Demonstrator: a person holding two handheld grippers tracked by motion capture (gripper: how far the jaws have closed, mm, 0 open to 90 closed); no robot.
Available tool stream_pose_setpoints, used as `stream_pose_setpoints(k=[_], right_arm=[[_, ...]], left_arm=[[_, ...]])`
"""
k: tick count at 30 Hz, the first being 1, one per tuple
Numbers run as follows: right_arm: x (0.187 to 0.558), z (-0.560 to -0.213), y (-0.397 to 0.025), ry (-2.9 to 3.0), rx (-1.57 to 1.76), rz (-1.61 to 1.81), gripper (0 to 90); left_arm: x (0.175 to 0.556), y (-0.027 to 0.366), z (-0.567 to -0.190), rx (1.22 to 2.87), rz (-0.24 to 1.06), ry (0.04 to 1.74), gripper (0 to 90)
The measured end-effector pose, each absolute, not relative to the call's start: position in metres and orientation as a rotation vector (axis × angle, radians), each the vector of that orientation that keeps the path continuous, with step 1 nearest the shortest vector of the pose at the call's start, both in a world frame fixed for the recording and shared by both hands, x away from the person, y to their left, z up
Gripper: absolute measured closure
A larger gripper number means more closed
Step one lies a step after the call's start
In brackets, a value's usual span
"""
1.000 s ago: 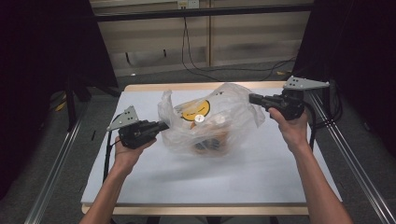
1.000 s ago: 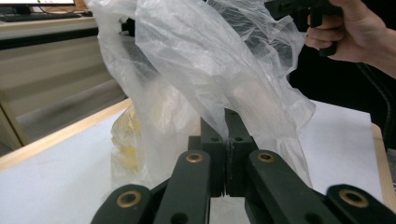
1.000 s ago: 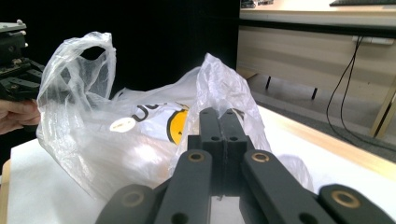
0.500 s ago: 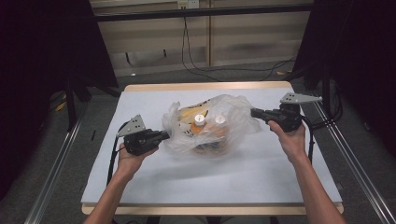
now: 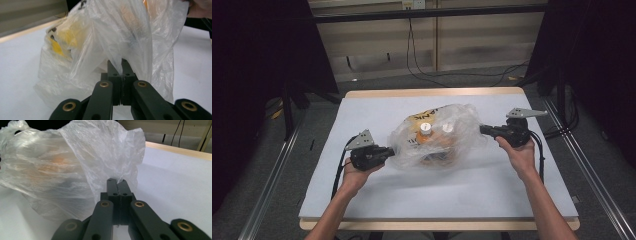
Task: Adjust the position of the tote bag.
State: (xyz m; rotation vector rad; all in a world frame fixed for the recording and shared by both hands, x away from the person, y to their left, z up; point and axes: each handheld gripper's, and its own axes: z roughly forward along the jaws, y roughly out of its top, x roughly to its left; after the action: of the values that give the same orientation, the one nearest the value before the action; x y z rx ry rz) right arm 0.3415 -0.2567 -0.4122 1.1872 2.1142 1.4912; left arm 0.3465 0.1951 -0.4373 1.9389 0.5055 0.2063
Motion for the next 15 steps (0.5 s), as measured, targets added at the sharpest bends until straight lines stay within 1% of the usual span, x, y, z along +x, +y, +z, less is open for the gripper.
stream_pose_setpoints(k=[8, 15], right_arm=[[0.345, -0.426, -0.255, 2.161, 1.209, 1.402, 90.0], [0.343, -0.436, -0.262, 2.201, 1.239, 1.307, 90.0]], left_arm=[[0.346, 0.188, -0.448, 1.990, 0.193, 0.491, 89.4], [0.345, 0.189, -0.448, 1.974, 0.170, 0.491, 89.5]])
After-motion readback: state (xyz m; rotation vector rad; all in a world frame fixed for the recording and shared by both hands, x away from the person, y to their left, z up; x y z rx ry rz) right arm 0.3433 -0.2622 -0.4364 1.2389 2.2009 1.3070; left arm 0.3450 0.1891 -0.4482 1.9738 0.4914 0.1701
